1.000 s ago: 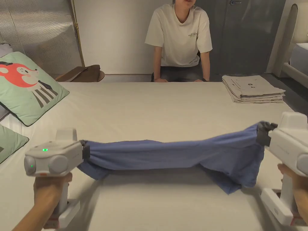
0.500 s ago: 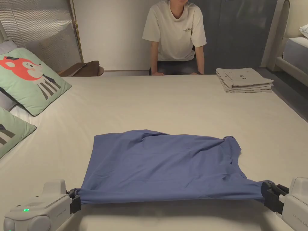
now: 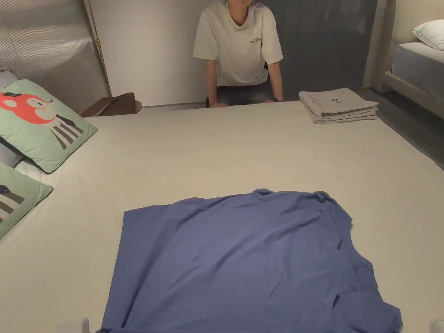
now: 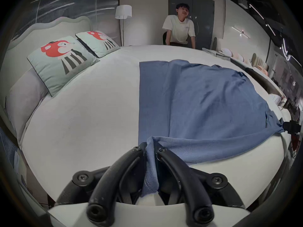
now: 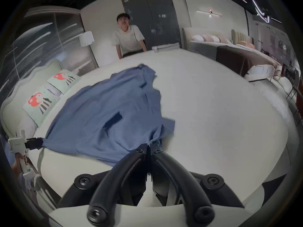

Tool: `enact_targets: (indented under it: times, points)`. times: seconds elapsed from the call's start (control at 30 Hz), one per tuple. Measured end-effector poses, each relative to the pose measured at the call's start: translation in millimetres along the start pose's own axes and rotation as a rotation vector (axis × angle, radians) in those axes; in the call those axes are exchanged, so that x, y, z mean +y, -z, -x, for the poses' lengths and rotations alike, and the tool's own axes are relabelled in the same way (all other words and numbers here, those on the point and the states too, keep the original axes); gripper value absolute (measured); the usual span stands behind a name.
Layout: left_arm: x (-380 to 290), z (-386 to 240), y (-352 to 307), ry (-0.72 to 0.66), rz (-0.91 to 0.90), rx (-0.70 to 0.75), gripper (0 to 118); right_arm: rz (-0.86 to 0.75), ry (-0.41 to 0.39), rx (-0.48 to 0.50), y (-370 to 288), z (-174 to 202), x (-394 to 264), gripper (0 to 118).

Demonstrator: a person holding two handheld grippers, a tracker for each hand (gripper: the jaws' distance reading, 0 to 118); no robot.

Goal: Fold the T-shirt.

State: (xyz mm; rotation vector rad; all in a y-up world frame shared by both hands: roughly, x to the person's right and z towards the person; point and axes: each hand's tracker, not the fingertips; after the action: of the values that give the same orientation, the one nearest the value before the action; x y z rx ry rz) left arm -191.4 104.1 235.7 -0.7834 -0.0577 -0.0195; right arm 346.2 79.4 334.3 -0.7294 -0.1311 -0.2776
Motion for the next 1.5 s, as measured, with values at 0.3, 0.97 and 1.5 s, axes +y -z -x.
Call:
enact_targets:
  times: [0.3,0.97,1.5]
  points:
    - [-2,-3,4,-0.055,0.01,0.026,11,0.042,0.03,-0.019,1,6,-4,6]
    - [108,-84,-90,0.026,-0.632,-0.091,83,-0.623,-0.21,-0.01,-80,105,127,69]
    - [88,-80,-65,0.065,-0.576,-0.099,0,-0.663,-0.289,-0.045,-79,111,121,0]
